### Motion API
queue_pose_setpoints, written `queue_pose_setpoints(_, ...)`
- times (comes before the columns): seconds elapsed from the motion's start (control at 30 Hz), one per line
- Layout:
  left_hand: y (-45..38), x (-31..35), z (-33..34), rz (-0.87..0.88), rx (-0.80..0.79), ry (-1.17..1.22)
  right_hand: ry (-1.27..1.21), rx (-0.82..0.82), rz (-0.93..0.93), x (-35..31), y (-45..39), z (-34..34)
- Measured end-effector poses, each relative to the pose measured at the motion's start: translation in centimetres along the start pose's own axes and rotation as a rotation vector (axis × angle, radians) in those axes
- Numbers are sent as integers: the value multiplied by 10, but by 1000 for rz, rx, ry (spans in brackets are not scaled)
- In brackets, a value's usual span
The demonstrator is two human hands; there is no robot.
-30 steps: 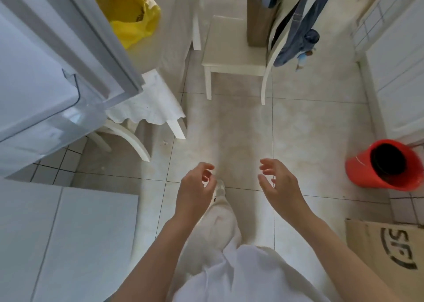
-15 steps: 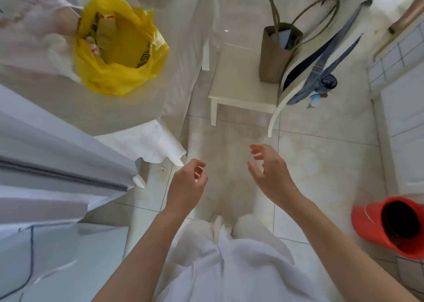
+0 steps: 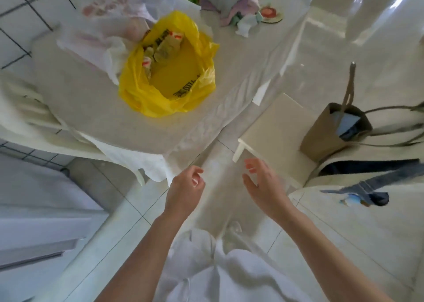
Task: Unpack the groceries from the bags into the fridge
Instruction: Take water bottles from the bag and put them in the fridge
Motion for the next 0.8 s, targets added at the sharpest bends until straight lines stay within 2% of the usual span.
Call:
queue_pose_setpoints(0.27, -56, 26, 0, -76, 156, 25, -6, -82, -186, 2, -118, -27)
queue_pose_setpoints(0.57, -173, 49, -49, -48, 257, 17, 57, -109, -344, -54, -243, -25)
queue_pose_setpoints(0.8, -257, 73, -82, -18, 340, -12, 119, -138, -386, -101, -324, -19)
Point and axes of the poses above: each hand's wrist, its own y-axis away from the middle knuckle, its own z-axis out of the palm, x = y × z, the point moved 2 cm from there along -y, towards the middle knuckle, and after that the axes turned 11 degrees about y, right-handed, at the moved point
